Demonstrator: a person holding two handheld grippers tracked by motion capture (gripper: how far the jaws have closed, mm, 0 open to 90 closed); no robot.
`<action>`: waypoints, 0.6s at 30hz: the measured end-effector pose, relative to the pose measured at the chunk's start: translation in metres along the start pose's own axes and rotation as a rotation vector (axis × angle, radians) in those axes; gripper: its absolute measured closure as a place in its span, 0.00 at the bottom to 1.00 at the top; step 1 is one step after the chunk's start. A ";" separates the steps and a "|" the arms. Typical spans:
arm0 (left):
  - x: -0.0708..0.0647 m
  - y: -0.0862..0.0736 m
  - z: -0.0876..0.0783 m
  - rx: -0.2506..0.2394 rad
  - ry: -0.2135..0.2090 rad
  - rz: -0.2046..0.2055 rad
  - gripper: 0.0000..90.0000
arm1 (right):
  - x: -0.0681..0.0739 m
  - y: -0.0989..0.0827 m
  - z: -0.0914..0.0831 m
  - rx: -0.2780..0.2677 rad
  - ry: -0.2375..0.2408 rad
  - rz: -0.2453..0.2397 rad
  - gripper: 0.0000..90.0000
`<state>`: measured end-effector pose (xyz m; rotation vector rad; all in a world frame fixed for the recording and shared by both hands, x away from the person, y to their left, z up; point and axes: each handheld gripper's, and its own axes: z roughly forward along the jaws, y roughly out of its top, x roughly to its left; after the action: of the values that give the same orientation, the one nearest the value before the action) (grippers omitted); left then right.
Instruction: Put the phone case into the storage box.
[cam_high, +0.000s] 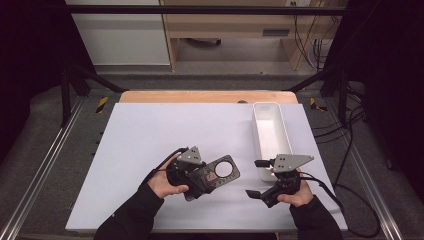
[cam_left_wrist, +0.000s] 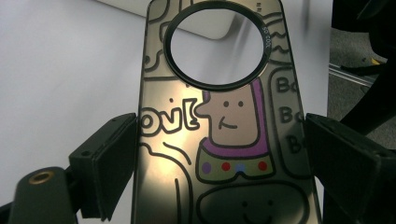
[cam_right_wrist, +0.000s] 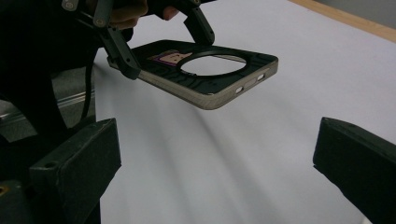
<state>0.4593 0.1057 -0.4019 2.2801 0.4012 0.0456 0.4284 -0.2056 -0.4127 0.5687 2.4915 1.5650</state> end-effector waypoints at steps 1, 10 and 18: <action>0.000 0.000 0.000 0.005 -0.005 0.008 0.13 | 0.000 0.000 0.001 0.006 0.004 -0.003 0.01; -0.003 0.005 0.002 0.018 -0.043 0.042 0.13 | 0.003 0.003 0.005 0.036 0.037 -0.022 0.02; -0.006 0.008 0.004 0.041 -0.070 0.069 0.13 | 0.004 0.004 0.011 0.078 0.070 -0.043 0.02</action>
<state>0.4565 0.0961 -0.3986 2.3279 0.2890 -0.0078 0.4296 -0.1936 -0.4132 0.4746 2.6075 1.5038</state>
